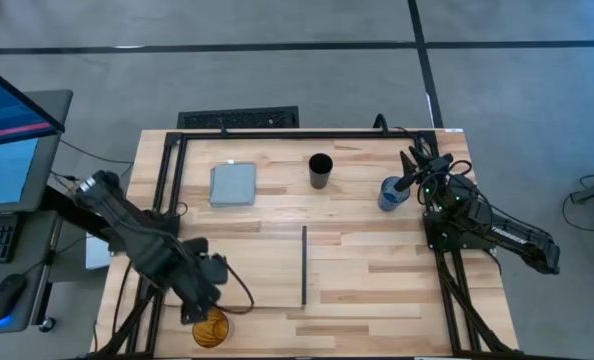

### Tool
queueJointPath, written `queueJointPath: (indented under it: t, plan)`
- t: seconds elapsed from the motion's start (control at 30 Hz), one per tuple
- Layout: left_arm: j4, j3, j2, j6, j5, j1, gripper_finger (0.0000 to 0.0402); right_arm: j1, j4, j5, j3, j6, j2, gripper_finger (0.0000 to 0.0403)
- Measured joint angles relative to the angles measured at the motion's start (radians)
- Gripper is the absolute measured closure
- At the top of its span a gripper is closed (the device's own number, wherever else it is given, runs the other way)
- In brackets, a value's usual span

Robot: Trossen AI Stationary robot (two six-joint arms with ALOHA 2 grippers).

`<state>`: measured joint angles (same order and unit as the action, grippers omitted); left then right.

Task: Stack small to large cups/mugs on shelf
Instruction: Put the brown cup on the shelf

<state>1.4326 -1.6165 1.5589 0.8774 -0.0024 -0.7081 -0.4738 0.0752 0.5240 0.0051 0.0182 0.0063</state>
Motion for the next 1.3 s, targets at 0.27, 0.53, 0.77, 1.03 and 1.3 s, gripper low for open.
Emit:
queueJointPath:
  t: [0.27, 0.53, 0.77, 1.03, 1.3]
  plan:
    - [-0.131, -0.028, 0.064, 0.049, 0.072, -0.007, 0.0175, 0.0, 0.0, 0.0, 0.0, 0.0, 0.0, 0.0221]
    - [-0.197, -0.028, 0.062, 0.121, 0.017, -0.007, 0.0175, 0.0, 0.0, 0.0, 0.0, 0.0, 0.0, 0.0221]
    - [-0.223, -0.028, 0.062, 0.216, -0.038, -0.005, 0.0175, 0.0, 0.0, 0.0, 0.0, 0.0, 0.0, 0.0221]
    - [-0.255, -0.028, 0.062, 0.178, -0.014, 0.0, 0.0175, 0.0, 0.0, 0.0, 0.0, 0.0, 0.0, 0.0221]
    - [-0.144, -0.014, 0.122, 0.103, 0.077, -0.015, 0.0175, 0.0, 0.0, 0.0, 0.0, 0.0, 0.0, 0.0221]
